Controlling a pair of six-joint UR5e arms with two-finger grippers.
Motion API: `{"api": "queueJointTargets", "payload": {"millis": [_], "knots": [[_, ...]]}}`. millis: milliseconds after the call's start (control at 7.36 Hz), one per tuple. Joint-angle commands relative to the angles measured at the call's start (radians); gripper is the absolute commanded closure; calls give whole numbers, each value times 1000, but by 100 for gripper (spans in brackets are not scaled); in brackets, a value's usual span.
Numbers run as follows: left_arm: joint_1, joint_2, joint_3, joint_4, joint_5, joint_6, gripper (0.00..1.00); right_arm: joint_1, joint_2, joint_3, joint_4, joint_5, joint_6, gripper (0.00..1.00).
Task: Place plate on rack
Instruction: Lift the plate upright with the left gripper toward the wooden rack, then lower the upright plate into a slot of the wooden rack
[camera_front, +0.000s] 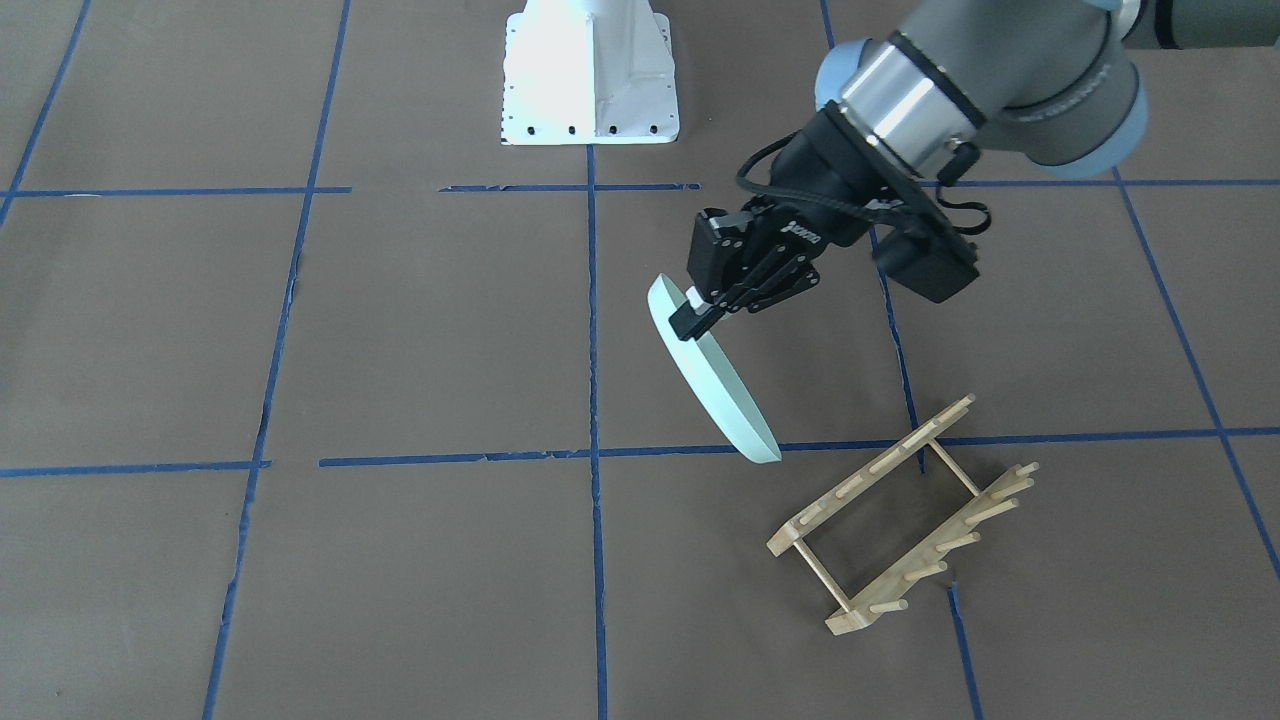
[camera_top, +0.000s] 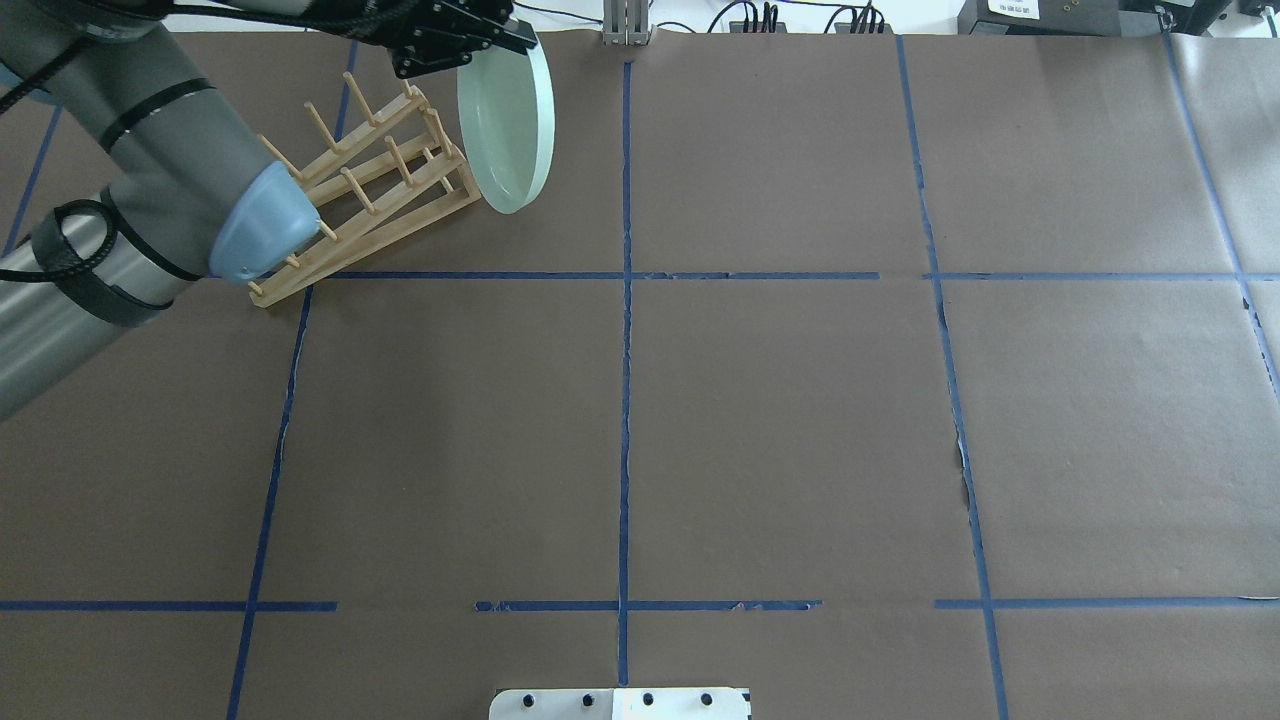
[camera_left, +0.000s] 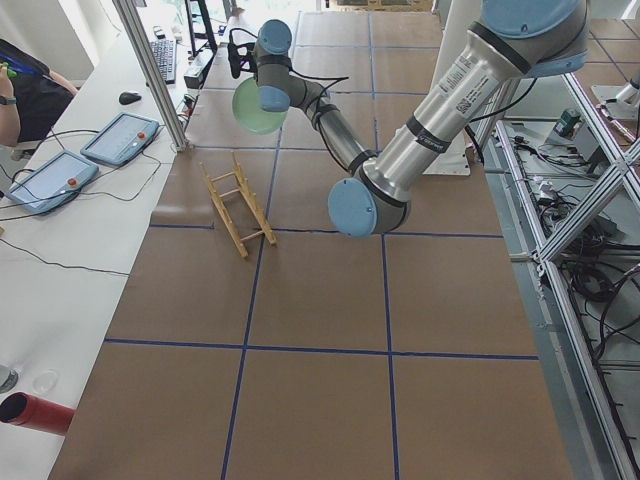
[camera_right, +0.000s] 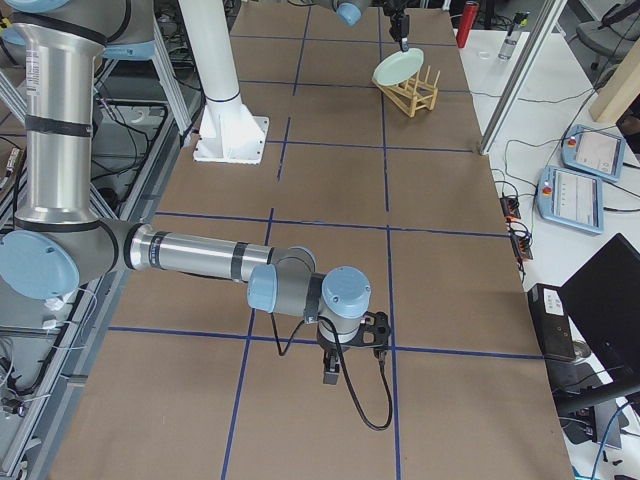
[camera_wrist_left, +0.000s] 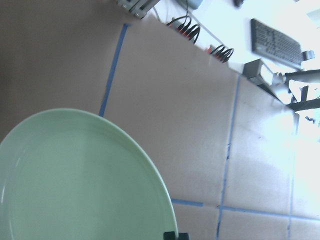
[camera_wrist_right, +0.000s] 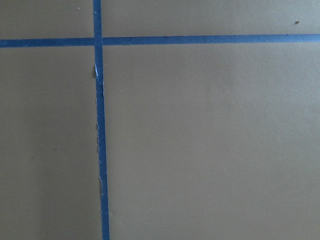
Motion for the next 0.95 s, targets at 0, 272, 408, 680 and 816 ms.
{"api": "queueJointTargets", "payload": {"millis": [0, 272, 408, 680, 816], "knots": [[-80, 69, 19, -200, -2, -122, 100, 0, 0, 0, 0, 0, 0, 0], [-120, 92, 109, -409, 26, -246, 100, 0, 0, 0, 0, 0, 0, 0], [-121, 112, 120, -463, 78, -256, 100, 0, 0, 0, 0, 0, 0, 0], [-139, 118, 195, -560, 83, -278, 100, -1, 0, 0, 0, 0, 0, 0], [-150, 118, 231, -566, 83, -278, 100, 0, 0, 0, 0, 0, 0, 0]]}}
